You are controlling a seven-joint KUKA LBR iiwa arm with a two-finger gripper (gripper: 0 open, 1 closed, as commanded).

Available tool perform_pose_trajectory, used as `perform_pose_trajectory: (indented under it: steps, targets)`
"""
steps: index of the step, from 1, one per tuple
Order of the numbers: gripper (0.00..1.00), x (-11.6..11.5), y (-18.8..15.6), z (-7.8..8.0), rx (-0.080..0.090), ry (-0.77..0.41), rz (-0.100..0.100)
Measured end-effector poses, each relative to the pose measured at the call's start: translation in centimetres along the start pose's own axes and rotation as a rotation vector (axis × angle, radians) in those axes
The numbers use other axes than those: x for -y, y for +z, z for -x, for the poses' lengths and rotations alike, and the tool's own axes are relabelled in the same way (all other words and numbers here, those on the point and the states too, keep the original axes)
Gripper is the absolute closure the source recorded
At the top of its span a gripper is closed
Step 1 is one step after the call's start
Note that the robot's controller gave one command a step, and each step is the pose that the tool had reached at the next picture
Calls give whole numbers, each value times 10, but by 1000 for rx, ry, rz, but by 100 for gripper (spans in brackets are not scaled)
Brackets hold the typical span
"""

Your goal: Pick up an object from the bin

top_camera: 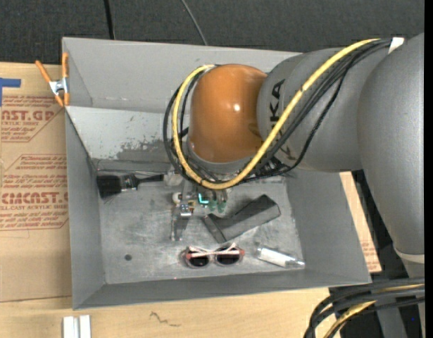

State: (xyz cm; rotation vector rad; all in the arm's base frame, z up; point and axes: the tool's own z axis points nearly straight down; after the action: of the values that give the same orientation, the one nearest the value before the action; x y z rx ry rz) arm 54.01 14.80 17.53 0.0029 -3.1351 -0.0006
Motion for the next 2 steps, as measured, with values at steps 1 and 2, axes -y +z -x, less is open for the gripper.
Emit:
perform_pose_trajectory:
  steps: [1,2]
  targets:
    - [0,1,-4,2,7,2,1]
    - [0,46,33,-7,9,-128,0]
